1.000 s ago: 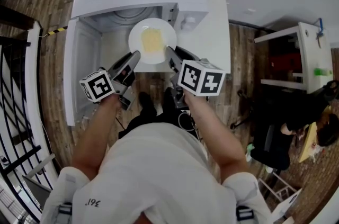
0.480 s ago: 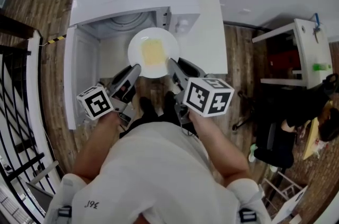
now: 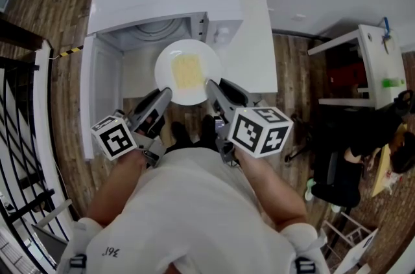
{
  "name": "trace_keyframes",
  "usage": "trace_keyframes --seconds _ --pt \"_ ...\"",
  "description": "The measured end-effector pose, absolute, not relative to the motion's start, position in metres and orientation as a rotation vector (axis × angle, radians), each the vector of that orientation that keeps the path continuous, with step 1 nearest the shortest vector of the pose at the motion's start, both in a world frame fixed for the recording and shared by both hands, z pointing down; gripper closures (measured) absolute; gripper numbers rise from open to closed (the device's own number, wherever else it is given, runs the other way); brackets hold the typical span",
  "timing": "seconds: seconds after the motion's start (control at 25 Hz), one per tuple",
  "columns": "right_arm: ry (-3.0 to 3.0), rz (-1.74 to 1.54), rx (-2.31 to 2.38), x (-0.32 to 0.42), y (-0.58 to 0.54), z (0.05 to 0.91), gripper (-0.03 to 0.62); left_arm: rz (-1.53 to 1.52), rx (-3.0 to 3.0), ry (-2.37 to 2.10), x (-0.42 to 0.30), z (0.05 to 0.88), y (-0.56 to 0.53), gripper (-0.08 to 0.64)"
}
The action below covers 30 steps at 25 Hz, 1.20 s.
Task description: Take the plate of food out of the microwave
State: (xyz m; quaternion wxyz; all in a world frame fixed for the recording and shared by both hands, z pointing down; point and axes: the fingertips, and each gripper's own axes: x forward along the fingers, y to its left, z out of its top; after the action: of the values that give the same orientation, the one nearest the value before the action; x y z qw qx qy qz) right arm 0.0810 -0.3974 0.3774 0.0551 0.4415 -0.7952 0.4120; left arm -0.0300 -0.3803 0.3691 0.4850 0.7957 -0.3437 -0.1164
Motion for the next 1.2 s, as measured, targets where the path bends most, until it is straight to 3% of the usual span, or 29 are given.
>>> trace_keyframes --seconds 1.2 --pt "-2.469 1.214 1.312 0.088 -0.396 0.352 0.492 -0.319 1.985 -0.824 -0.021 0.342 -0.376 0.477"
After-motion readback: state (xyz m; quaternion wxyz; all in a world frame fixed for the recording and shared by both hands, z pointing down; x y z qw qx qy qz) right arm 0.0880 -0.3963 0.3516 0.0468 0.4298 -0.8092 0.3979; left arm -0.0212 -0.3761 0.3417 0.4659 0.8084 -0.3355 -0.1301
